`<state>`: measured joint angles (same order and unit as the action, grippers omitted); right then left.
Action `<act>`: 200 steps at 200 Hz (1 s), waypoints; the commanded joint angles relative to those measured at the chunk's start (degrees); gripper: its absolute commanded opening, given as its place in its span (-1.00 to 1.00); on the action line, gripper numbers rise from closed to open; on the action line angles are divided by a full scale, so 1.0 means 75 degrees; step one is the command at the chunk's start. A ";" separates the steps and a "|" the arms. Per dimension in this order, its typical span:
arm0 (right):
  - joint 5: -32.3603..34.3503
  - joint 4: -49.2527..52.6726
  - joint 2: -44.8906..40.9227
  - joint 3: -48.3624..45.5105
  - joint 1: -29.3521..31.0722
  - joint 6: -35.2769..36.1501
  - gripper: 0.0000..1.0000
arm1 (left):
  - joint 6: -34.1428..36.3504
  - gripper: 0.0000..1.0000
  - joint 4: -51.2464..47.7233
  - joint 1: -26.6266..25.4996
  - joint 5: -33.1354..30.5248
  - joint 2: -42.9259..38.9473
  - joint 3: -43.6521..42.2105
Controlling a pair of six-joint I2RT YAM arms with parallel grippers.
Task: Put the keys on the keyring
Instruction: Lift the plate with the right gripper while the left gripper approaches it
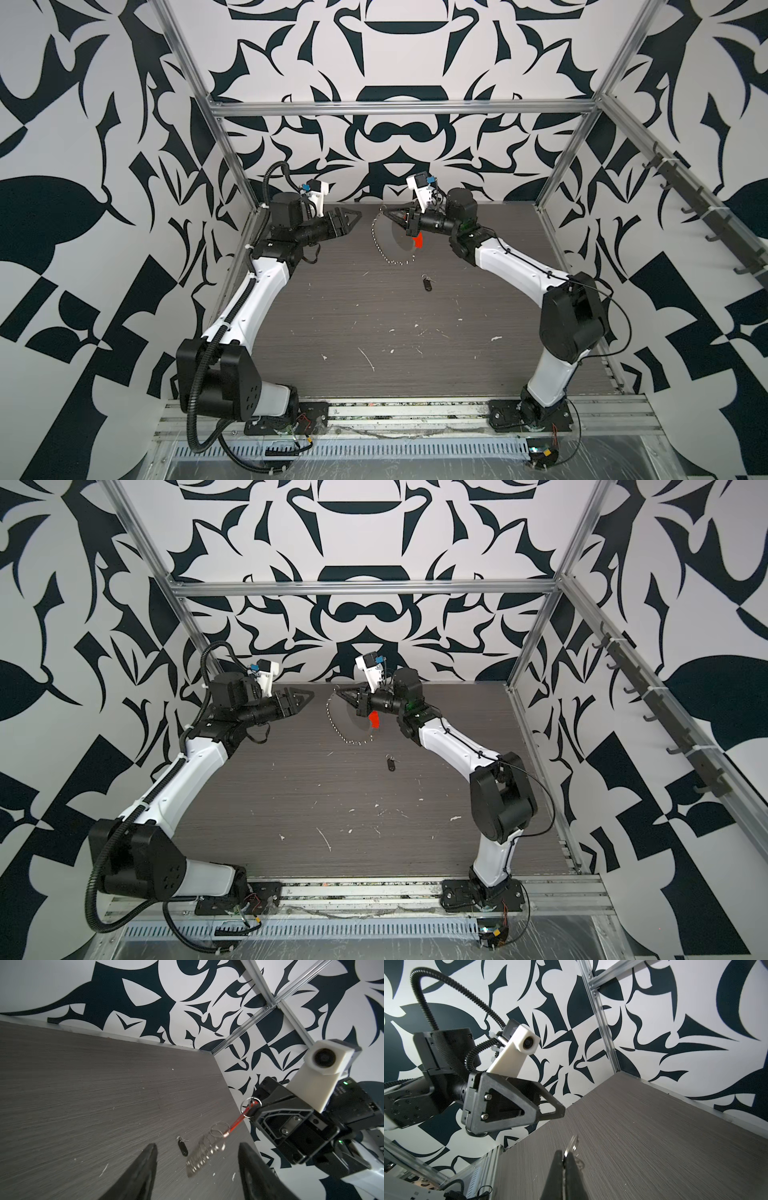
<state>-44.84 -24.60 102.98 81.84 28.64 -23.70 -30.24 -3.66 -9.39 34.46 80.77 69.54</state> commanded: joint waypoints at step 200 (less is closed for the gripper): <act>-0.0779 -0.1304 0.0270 0.0853 0.0060 -0.0894 -1.00 | 0.0093 -0.39 0.0012 0.0021 0.0508 -0.0254 0.0571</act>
<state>-48.62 -27.86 107.09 85.30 28.75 -28.42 -29.10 -0.64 -11.81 33.34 77.73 69.63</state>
